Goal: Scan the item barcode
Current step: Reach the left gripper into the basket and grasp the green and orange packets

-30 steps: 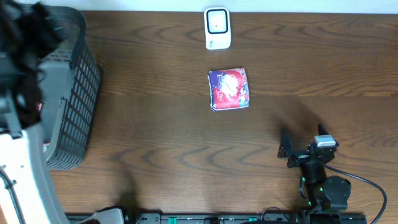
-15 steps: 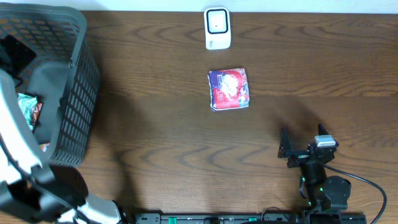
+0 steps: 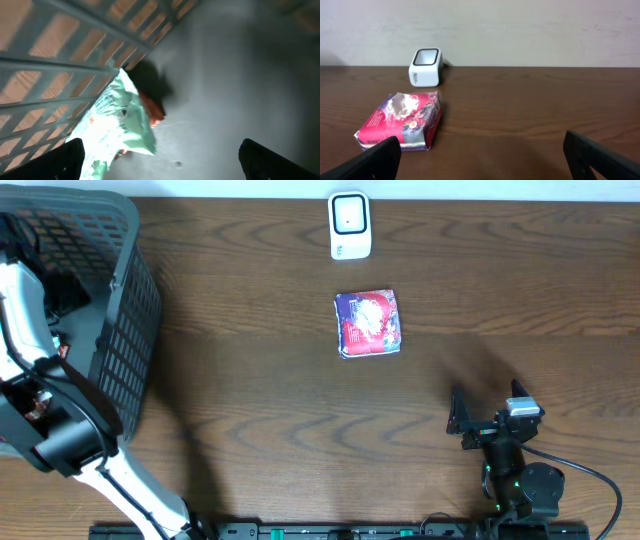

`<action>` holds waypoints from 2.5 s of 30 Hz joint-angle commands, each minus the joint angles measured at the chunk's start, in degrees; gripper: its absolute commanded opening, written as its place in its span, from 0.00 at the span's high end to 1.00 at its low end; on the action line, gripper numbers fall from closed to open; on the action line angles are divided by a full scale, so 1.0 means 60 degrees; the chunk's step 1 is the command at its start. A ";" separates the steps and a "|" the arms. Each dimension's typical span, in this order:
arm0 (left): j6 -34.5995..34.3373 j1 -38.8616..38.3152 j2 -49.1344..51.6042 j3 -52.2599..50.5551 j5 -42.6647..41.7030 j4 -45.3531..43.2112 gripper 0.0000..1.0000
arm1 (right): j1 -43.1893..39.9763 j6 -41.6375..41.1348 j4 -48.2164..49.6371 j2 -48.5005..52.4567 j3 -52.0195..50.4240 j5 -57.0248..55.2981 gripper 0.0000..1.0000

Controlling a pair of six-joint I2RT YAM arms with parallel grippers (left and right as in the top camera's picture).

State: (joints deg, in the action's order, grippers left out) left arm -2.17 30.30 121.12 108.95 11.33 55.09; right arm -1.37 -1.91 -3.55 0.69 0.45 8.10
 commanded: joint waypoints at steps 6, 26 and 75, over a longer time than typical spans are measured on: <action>0.0685 0.0262 0.0120 -0.0310 0.0557 -0.0721 0.01 | -0.0135 -0.0062 -0.0018 -0.0051 -0.0022 -0.0007 0.01; 0.0903 0.0262 0.0229 -0.1443 0.1118 -0.1239 0.20 | -0.0135 -0.0062 -0.0018 -0.0051 -0.0022 -0.0007 0.01; -0.1191 -0.1198 -0.7530 -0.2623 -0.2892 -0.4739 0.93 | -0.0135 -0.0062 -0.0018 -0.0051 -0.0022 -0.0007 0.01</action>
State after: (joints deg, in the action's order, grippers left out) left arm -7.03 24.62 80.90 91.88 -3.53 27.05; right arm -1.37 -1.91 -3.55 0.69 0.45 8.10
